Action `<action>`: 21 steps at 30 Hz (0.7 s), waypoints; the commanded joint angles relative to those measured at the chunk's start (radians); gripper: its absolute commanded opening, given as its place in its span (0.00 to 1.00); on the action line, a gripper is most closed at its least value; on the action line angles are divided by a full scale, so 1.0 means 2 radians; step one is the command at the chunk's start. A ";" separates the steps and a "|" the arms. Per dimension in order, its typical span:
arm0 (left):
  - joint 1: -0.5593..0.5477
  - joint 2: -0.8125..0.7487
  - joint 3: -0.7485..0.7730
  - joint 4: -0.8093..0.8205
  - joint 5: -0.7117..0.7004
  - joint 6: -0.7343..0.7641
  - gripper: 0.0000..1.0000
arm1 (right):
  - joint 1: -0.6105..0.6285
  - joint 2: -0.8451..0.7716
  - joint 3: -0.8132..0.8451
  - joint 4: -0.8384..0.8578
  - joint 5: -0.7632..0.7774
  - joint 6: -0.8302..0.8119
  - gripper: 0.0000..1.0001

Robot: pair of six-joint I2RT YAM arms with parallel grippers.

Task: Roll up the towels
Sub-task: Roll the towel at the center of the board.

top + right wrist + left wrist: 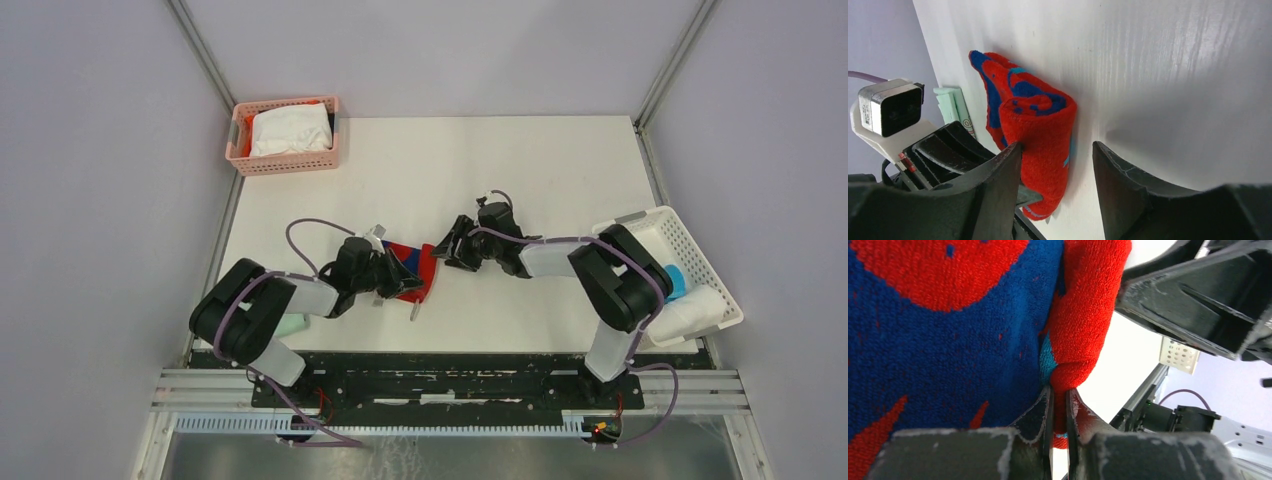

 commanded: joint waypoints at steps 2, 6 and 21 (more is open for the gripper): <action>0.019 0.016 -0.033 0.040 0.040 -0.069 0.06 | 0.002 0.055 0.012 0.107 -0.055 0.034 0.62; 0.027 0.026 -0.042 0.040 0.041 -0.083 0.06 | 0.008 0.103 0.025 0.139 -0.084 0.049 0.61; 0.009 -0.064 -0.003 -0.147 -0.044 -0.006 0.37 | 0.022 0.055 0.075 -0.115 0.047 -0.072 0.21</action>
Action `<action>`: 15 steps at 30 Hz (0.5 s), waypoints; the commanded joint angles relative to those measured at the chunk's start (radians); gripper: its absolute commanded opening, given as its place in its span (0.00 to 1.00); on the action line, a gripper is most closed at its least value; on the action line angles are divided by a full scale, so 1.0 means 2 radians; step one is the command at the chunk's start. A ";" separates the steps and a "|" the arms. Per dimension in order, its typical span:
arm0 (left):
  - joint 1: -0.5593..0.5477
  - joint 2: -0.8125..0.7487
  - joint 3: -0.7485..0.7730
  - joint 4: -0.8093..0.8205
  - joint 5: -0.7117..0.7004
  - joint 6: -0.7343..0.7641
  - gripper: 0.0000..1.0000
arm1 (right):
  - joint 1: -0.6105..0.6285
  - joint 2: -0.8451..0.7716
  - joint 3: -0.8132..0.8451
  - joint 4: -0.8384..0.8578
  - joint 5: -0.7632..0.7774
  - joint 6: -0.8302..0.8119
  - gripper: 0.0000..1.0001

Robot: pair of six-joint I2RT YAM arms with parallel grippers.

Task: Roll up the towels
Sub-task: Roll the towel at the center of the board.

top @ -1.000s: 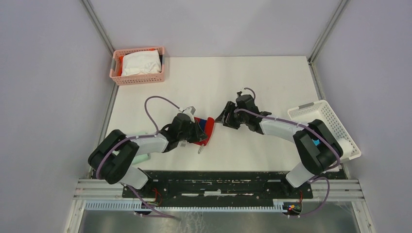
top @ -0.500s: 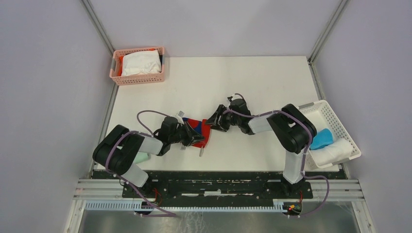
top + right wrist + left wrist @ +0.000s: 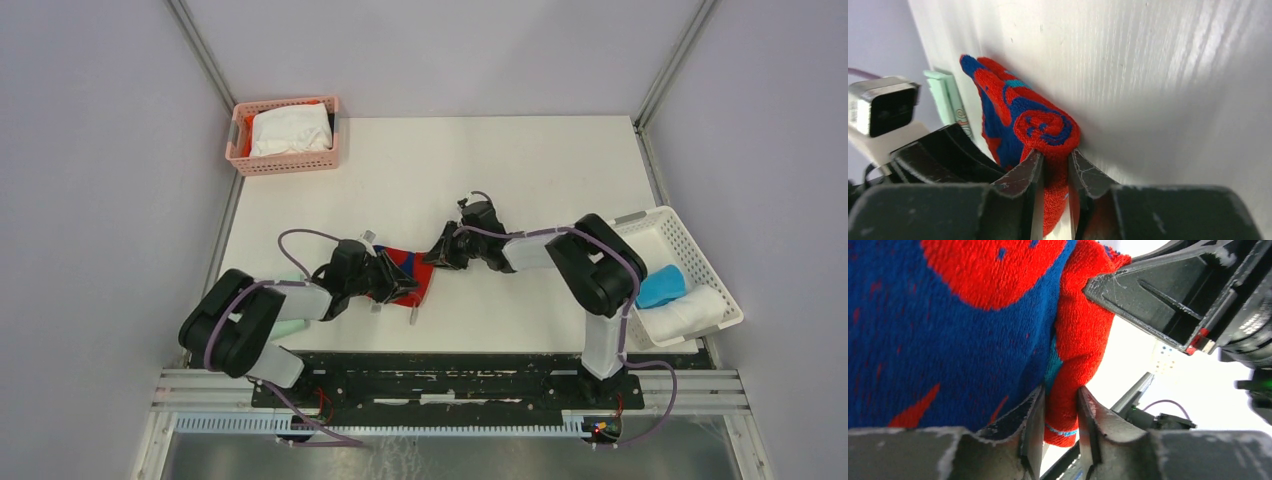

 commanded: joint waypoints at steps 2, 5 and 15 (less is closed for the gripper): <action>-0.042 -0.085 0.051 -0.199 -0.108 0.087 0.44 | 0.016 -0.066 0.047 -0.240 0.150 -0.090 0.19; -0.104 -0.127 0.095 -0.273 -0.210 0.117 0.51 | 0.029 -0.081 0.085 -0.341 0.213 -0.100 0.18; -0.353 -0.094 0.228 -0.378 -0.582 0.201 0.67 | 0.058 -0.071 0.169 -0.491 0.328 -0.078 0.16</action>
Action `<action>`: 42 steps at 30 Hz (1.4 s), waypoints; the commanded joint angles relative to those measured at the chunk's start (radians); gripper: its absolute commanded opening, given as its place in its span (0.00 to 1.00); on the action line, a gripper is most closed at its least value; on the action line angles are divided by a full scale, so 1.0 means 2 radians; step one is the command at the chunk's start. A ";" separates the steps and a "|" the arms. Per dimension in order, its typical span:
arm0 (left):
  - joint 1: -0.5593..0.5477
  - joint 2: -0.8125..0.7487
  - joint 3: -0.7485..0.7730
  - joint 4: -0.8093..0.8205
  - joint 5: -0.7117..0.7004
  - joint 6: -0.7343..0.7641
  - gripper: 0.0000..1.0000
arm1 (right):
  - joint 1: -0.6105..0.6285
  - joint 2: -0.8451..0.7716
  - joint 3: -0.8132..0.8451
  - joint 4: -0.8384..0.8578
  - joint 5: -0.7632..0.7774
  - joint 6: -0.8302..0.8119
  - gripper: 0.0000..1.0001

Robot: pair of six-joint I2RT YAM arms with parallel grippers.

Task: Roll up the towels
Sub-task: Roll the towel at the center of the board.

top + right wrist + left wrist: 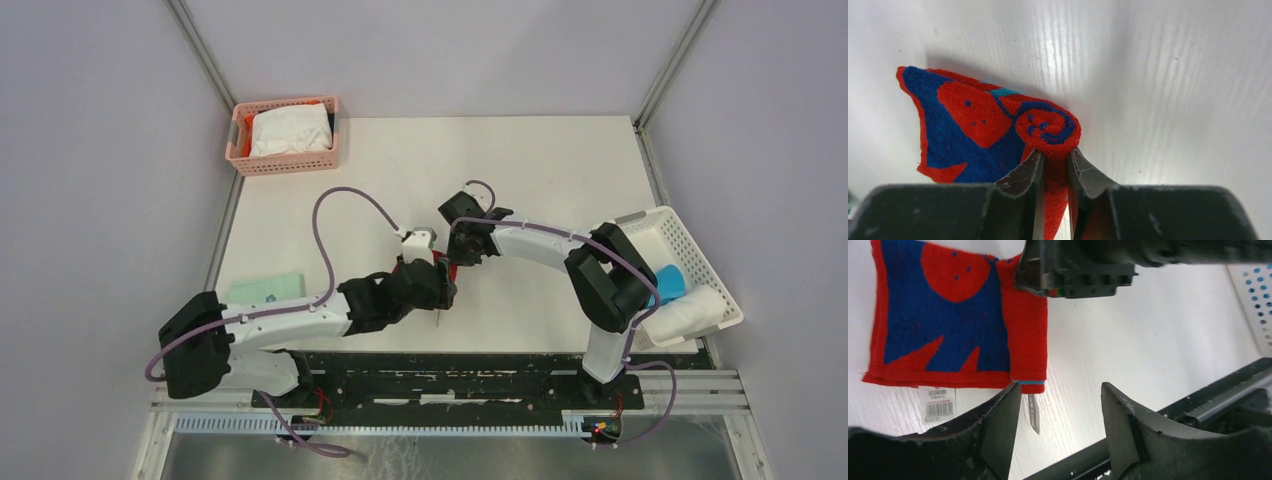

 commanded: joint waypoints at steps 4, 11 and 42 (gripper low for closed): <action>-0.120 0.107 0.083 -0.057 -0.272 0.083 0.67 | 0.005 0.006 0.042 -0.098 0.061 0.004 0.17; -0.174 0.201 0.110 -0.001 -0.376 0.164 0.65 | 0.004 0.010 0.042 -0.098 0.048 0.009 0.17; -0.117 0.242 0.095 -0.012 -0.288 0.105 0.14 | -0.023 -0.031 -0.009 -0.013 -0.050 0.000 0.22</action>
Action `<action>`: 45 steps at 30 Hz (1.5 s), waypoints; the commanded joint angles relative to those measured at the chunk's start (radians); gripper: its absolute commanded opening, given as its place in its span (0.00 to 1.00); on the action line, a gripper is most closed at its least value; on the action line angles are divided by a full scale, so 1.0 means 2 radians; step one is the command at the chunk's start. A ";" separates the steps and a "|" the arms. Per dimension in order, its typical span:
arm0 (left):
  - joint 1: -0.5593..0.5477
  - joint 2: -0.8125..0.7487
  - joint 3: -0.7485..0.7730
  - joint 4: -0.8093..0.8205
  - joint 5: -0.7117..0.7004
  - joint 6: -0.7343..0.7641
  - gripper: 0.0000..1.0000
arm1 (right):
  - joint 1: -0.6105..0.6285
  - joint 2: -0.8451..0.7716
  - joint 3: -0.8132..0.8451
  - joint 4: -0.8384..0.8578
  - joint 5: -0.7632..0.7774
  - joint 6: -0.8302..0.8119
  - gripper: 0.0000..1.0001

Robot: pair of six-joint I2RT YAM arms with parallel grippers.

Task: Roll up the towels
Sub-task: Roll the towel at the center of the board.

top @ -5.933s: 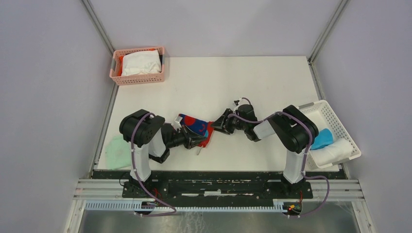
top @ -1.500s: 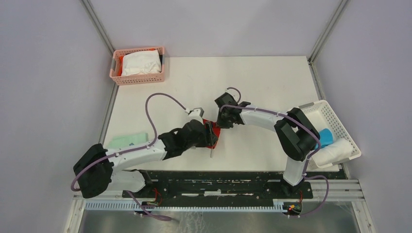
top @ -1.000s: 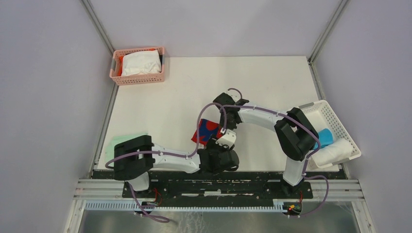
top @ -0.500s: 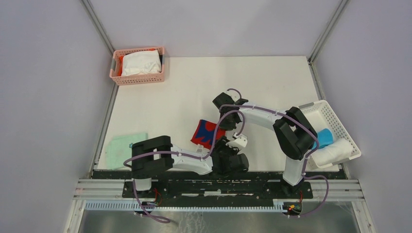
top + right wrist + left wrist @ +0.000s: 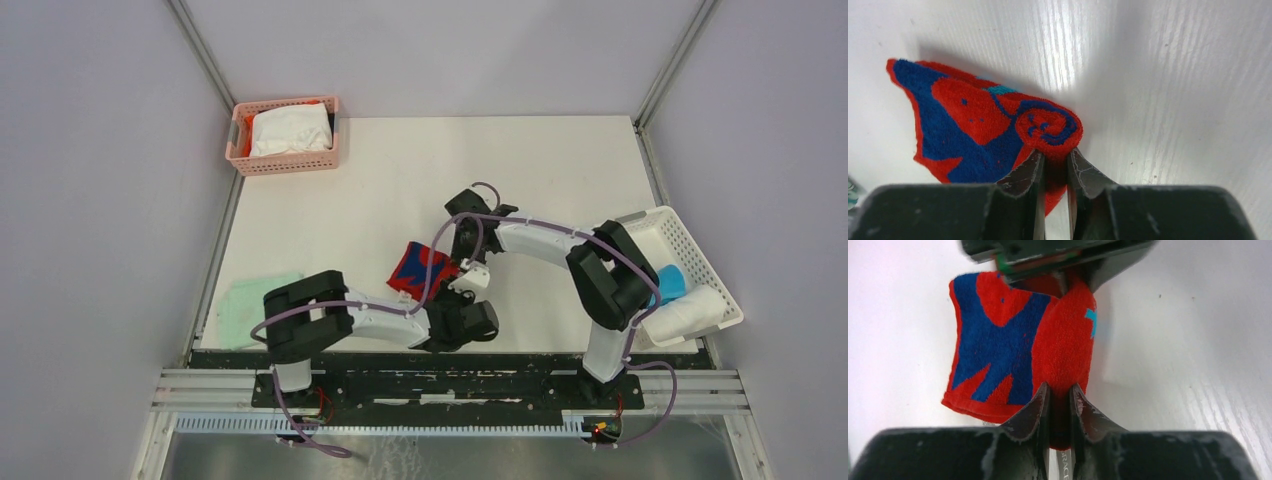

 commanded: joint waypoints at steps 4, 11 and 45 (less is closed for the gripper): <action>0.076 -0.137 -0.108 0.095 0.180 -0.049 0.08 | -0.028 -0.080 -0.062 0.092 -0.061 -0.012 0.34; 0.217 -0.231 -0.216 0.208 0.445 -0.113 0.05 | -0.061 -0.126 -0.153 0.241 -0.126 0.019 0.55; 0.252 -0.267 -0.180 0.066 0.413 -0.108 0.49 | -0.027 -0.009 -0.081 0.130 -0.067 0.025 0.25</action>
